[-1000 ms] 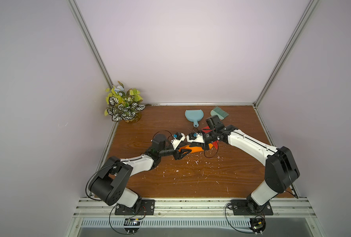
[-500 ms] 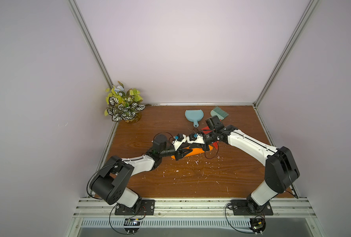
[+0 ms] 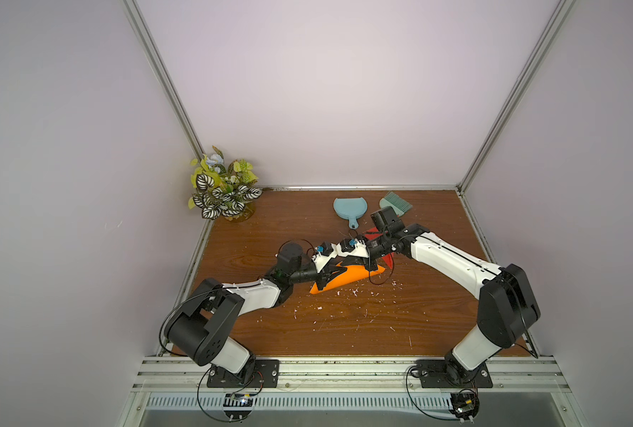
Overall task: Fold the square paper diagonally
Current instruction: Fold the paper at the center of the board.
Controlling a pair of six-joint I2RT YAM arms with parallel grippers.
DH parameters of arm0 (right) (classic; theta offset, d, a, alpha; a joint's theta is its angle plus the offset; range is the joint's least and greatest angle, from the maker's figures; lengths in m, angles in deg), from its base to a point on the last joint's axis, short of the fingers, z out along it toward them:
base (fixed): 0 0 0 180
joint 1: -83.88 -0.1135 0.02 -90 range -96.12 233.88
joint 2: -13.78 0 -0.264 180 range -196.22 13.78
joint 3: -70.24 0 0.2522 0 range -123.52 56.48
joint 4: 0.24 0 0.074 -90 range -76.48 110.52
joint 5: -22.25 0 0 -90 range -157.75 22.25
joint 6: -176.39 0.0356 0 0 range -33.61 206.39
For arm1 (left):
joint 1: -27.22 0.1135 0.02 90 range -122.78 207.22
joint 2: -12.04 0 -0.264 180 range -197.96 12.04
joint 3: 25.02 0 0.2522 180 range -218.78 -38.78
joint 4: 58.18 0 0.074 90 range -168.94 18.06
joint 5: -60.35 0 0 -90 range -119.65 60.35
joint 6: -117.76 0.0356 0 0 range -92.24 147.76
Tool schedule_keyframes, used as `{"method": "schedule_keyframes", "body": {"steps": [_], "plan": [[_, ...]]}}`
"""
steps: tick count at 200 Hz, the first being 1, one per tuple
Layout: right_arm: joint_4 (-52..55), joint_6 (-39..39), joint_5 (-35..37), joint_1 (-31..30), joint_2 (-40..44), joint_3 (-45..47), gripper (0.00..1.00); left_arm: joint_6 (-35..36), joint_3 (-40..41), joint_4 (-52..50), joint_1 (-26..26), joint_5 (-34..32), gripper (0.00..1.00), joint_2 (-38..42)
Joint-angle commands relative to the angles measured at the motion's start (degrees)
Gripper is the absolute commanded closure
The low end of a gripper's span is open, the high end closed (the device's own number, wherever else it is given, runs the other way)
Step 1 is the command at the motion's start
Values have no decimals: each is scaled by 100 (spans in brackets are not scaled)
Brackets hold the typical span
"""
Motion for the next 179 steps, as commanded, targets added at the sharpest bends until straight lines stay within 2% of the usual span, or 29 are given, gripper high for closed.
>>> {"method": "schedule_keyframes", "body": {"steps": [1, 37, 48, 64, 70, 90, 110, 133, 150, 179], "plan": [[158, 39, -276, -24, -88, -244, 100, 59, 46, 9, -72, 5, 89, -25], [273, 109, -283, -15, -192, -365, 100, -69, -16, 13, -71, -14, 99, 1], [274, 257, -181, 32, -160, -451, 100, -107, -68, -89, -72, -48, 100, 11], [27, 694, -104, 193, 22, -521, 87, -205, -121, -214, -78, -128, 100, 10], [-139, 902, -57, 275, 138, -496, 79, -260, -123, -223, -70, -183, 100, 5], [-1103, 1881, 196, 597, 697, -117, 56, -772, -136, -153, -75, -431, 100, -14], [-2351, 3058, 465, 915, 1333, 582, 41, -1498, -272, -300, -69, -753, 100, -141], [-3633, 4572, 767, 1270, 1849, 1374, 32, -2337, -729, -838, -53, -911, 100, -510], [-4299, 5676, 813, 1476, 1977, 1846, 26, -2791, -1052, -1041, -43, -767, 100, -884], [-4438, 6776, 528, 1533, 1701, 2074, 28, -3597, -1048, -507, 182, -898, 100, -1246]]}}
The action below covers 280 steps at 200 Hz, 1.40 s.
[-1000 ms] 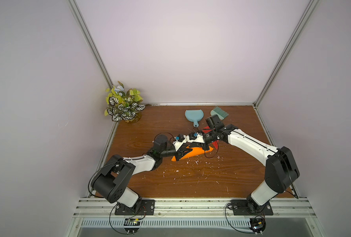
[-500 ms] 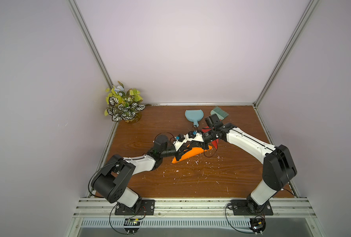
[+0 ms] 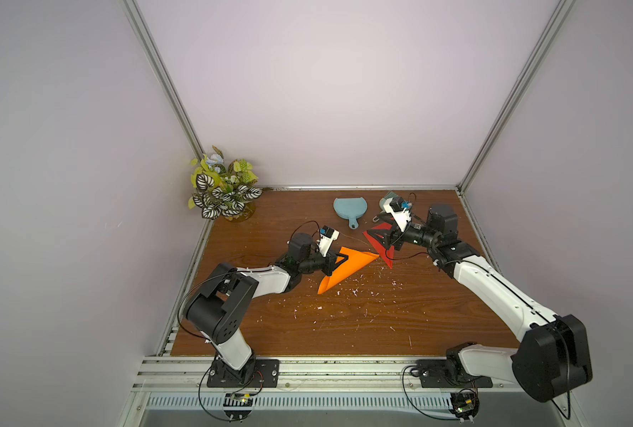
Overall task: Fold the square paper diagonally
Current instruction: Fold the paper at the center of the board.
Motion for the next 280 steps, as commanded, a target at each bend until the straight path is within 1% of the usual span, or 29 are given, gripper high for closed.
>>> {"method": "schedule_keyframes", "body": {"steps": [1, 23, 32, 40, 65, 96, 109, 124, 152, 182, 200, 229, 252, 280], "plan": [[-667, 1713, -130, 9, -264, 133, 28, -1035, 7, 262, 190, -102, 100, -236], [-679, 2738, -387, -13, -734, 173, 32, -1827, 256, 1047, 612, -101, 100, -565], [-739, 3011, -524, -47, -945, 200, 35, -1976, 353, 1209, 751, -214, 100, -683], [-741, 3128, -487, -123, -1089, 224, 37, -1994, 394, 1238, 844, -283, 100, -762], [-261, 3043, 162, -498, -1414, 79, 43, -1726, 390, 891, 947, -578, 100, -858], [285, 3113, 806, -925, -1866, -339, 51, -1436, 482, 421, 965, -1300, 100, -781], [458, 3142, 1080, -1109, -2055, -526, 54, -1307, 515, 224, 960, -1574, 100, -714], [427, 3307, 1190, -1281, -2273, -687, 55, -1232, 595, 56, 965, -1858, 100, -616], [298, 3800, 1079, -1503, -2789, -1069, 60, -1155, 674, -205, 950, -2296, 100, -483], [230, 4189, 958, -1730, -3298, -1418, 68, -1198, 677, -263, 943, -2341, 100, -512], [329, 4344, 1111, -1843, -3568, -1634, 76, -1208, 680, -327, 943, -2452, 100, -516], [517, 4354, 1348, -1995, -3945, -2032, 90, -1246, 679, -400, 930, -2567, 100, -506], [1064, 4096, 1635, -2150, -4291, -2600, 93, -1262, 641, -453, 903, -2616, 100, -534], [1227, 3984, 1755, -2258, -4668, -2998, 95, -1298, 627, -486, 895, -2648, 100, -564]]}}
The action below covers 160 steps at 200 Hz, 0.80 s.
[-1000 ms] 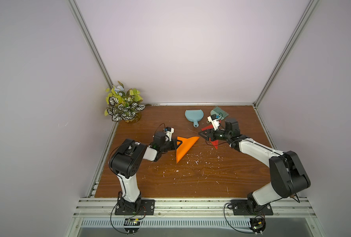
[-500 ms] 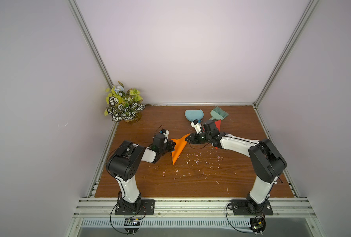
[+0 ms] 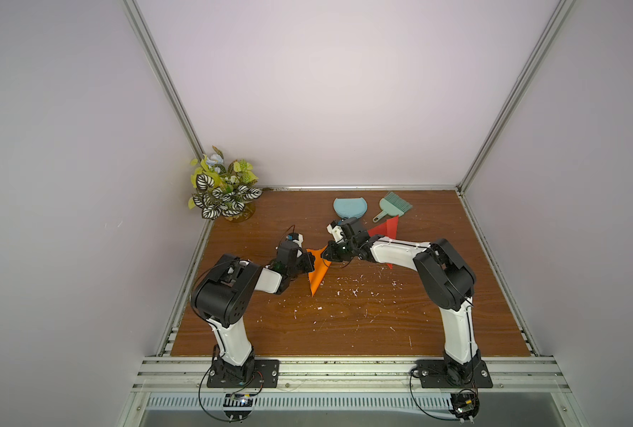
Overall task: Fold the square paper diagonally
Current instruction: Fold the paper at the center of the board.
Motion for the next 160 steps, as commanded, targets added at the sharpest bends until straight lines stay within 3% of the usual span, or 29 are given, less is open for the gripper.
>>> {"method": "schedule_keyframes", "body": {"steps": [1, 43, 160], "plan": [[338, -186, 268, -110, -169, -414, 95, 26, 7, -461, -36, -236, 100, -11], [616, -284, 431, -210, -486, -715, 96, -35, 24, -578, -56, -424, 100, 60], [732, -447, 817, -203, -29, 101, 96, -87, 46, -728, -52, -660, 100, 114]]}}
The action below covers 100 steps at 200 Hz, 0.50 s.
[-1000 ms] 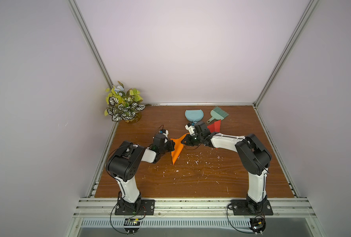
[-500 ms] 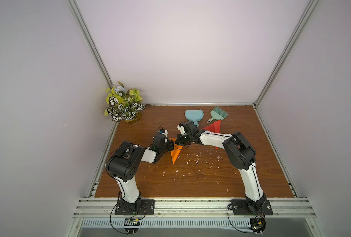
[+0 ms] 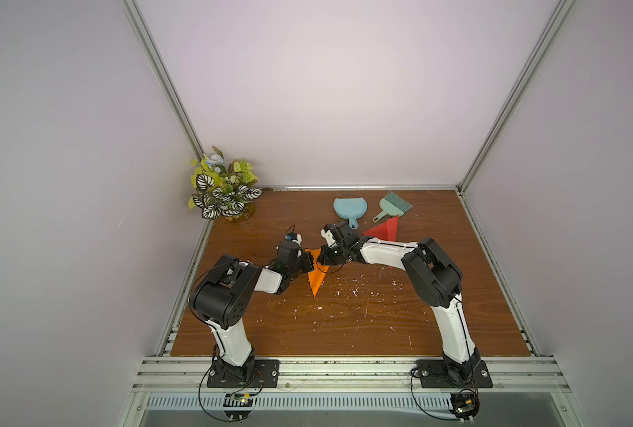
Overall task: Fold the square paper diagonally
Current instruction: Fold the paper at the center of the board.
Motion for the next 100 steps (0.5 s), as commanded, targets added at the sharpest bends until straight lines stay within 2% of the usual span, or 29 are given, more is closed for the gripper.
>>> {"method": "schedule_keyframes", "body": {"steps": [1, 67, 100], "plan": [[338, -123, 201, 0, 340, 345, 96, 3, 46, -567, -8, -332, 100, 24], [154, -140, 154, 193, 901, 1102, 96, 14, 112, -586, -8, -455, 100, 103], [-345, -352, -483, 286, 1293, 1422, 95, -95, 180, -582, -8, -464, 100, 187]]}}
